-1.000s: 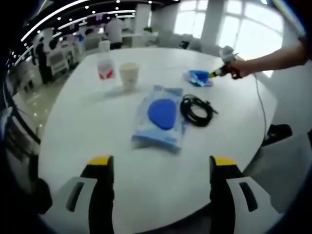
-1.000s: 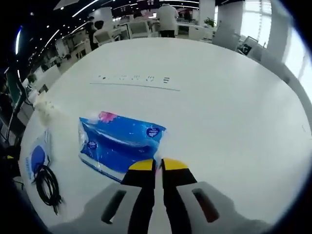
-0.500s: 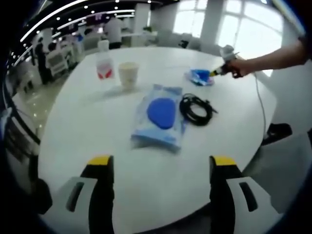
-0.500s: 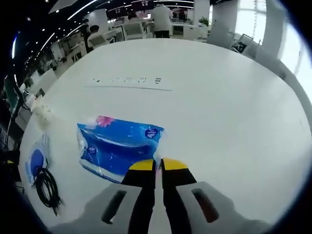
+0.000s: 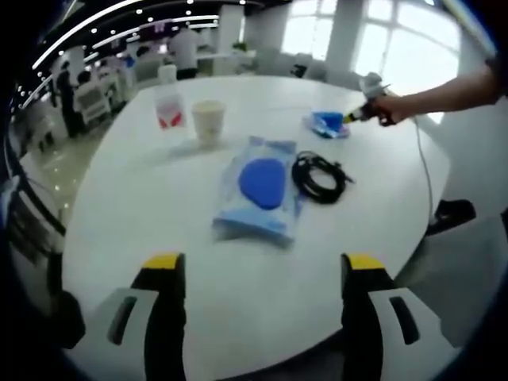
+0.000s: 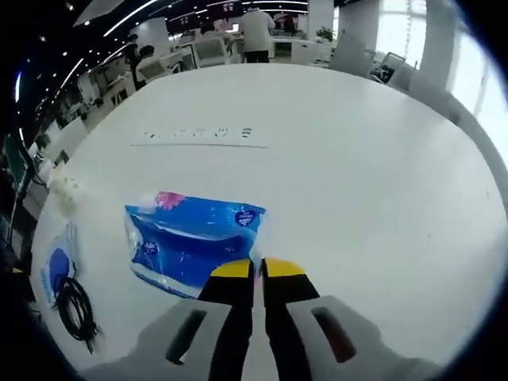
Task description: Arrange the tabletop items into an orderly group along one side of the table until the central work area is clear of visible clutter.
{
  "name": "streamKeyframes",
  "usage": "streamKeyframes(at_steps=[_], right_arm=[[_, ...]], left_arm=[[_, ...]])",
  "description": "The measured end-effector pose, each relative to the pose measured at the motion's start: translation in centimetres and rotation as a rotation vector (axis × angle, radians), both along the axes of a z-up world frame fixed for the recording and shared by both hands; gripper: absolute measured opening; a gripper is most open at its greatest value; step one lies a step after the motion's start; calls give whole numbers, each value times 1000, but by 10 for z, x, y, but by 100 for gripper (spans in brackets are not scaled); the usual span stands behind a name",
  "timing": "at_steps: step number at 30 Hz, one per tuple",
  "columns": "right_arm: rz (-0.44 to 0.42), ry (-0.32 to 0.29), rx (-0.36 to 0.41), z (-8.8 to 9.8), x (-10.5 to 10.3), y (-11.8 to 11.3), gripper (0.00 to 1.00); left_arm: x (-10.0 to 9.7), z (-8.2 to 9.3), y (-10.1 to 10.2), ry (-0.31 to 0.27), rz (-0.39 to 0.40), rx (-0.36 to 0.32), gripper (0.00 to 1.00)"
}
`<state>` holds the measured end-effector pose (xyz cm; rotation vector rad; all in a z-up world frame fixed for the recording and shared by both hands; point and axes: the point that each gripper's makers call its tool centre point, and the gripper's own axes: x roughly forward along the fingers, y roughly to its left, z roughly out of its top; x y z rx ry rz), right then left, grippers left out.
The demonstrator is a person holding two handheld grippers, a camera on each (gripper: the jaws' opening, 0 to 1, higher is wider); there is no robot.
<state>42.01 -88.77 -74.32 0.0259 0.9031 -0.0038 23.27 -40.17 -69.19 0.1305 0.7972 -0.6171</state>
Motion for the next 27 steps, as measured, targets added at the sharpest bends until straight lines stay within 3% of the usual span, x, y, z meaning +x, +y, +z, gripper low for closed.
streamKeyframes(at_steps=[15,20,27], right_arm=[[0,-3,0,-1,2,-4,4],[6,9,-16,-3,0,-8,17],[8,-19,-3,0,8,-13,24]], left_arm=[[0,0,-1,3,-3,3,77],[1,-2,0,4,0,6,77],[1,-2,0,3,2,3,77]])
